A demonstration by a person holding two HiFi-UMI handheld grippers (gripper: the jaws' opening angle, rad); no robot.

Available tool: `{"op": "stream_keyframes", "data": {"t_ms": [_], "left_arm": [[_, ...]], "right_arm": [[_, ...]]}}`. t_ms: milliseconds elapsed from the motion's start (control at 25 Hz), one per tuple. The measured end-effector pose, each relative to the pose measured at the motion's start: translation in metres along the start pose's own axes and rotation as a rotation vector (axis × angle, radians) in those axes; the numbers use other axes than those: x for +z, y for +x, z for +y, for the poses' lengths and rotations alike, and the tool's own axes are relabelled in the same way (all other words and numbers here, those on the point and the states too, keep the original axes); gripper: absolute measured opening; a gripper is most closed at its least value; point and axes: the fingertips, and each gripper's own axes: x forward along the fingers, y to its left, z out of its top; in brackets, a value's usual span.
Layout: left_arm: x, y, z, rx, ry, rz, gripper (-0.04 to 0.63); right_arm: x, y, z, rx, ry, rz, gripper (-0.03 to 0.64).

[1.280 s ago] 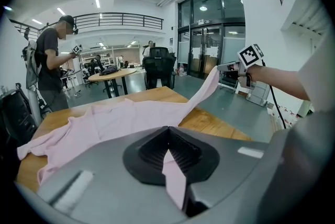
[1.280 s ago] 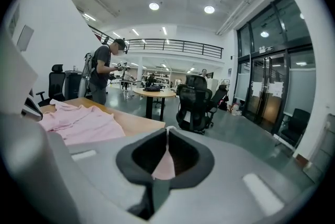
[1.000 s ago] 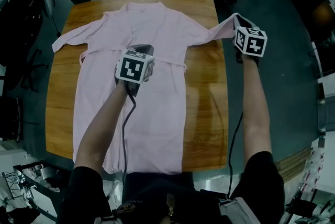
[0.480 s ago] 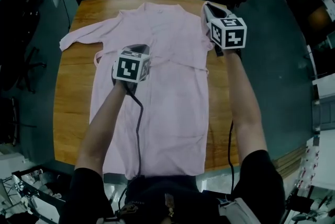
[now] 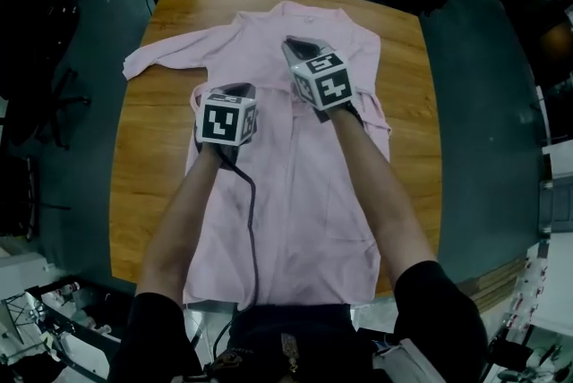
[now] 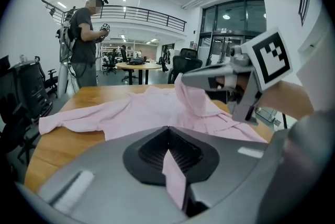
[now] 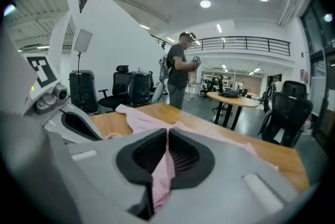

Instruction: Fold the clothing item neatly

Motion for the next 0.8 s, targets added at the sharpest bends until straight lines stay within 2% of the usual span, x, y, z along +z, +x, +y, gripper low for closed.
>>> {"op": "stream_keyframes", "data": {"t_ms": [240,360,480,600,800], "left_arm": [[-0.026,0.004,0.034,0.012,-0.054,0.019,0.008],[-0.032,0.005,0.045,0.012,-0.066,0.023,0.008],[-0.032,0.008,0.052,0.01,-0.068,0.021,0.008],[-0.025,0.013,0.053,-0.01,-0.043,0.013,0.008],[0.01,0.027,0.032,-0.079,0.097,-0.037,0.008]], "right_arm": [[-0.079,0.054,0.071,0.158,-0.021,0.189,0.019],[-0.104,0.061,0.092,0.229,-0.029,0.243,0.063],[-0.108,0.059,0.104,0.27,-0.043,0.238,0.132],[-0.097,0.046,0.106,0.276,-0.052,0.194,0.145],[-0.081,0.004,0.083,0.232,-0.046,0.131,0.144]]}}
